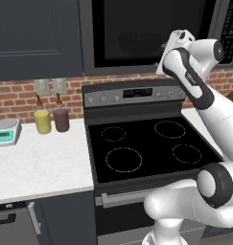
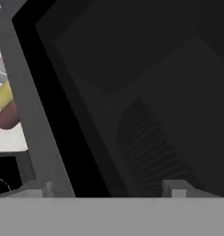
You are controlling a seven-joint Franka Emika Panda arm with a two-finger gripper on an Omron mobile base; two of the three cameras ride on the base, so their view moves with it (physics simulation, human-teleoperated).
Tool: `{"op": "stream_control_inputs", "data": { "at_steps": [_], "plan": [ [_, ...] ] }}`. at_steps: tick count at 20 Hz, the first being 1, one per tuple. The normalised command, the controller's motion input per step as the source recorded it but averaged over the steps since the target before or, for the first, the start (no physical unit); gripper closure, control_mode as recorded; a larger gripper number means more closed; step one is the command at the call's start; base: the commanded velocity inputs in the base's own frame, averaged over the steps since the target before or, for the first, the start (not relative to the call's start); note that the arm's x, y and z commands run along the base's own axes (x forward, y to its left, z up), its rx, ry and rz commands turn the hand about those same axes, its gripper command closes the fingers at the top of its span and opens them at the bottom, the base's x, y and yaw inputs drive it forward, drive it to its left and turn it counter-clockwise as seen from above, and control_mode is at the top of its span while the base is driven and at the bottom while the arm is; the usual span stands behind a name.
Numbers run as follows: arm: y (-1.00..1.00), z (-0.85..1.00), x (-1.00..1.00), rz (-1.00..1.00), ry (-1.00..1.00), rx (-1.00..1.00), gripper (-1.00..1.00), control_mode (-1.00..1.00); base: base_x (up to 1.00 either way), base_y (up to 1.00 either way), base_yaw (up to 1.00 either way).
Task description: Open the microwave, place the bowl with waffle inside the microwave, then close the microwave door and turn it on.
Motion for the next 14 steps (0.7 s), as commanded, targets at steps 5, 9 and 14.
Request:
{"op": "stream_control_inputs", "data": {
  "at_steps": [5,9,14],
  "plan": [
    [0.0,-0.03,0.48,0.08,0.02,0.03,-1.0,-1.0,0.0,0.0,0.0],
    [0.0,-0.16,0.4,0.09,0.05,0.01,-1.0,-1.0,0.0,0.0,0.0],
    [-0.04,-0.06,-0.27,0.13,0.01,0.0,-1.0,-1.0,0.0,0.0,0.0]
  ]
}}
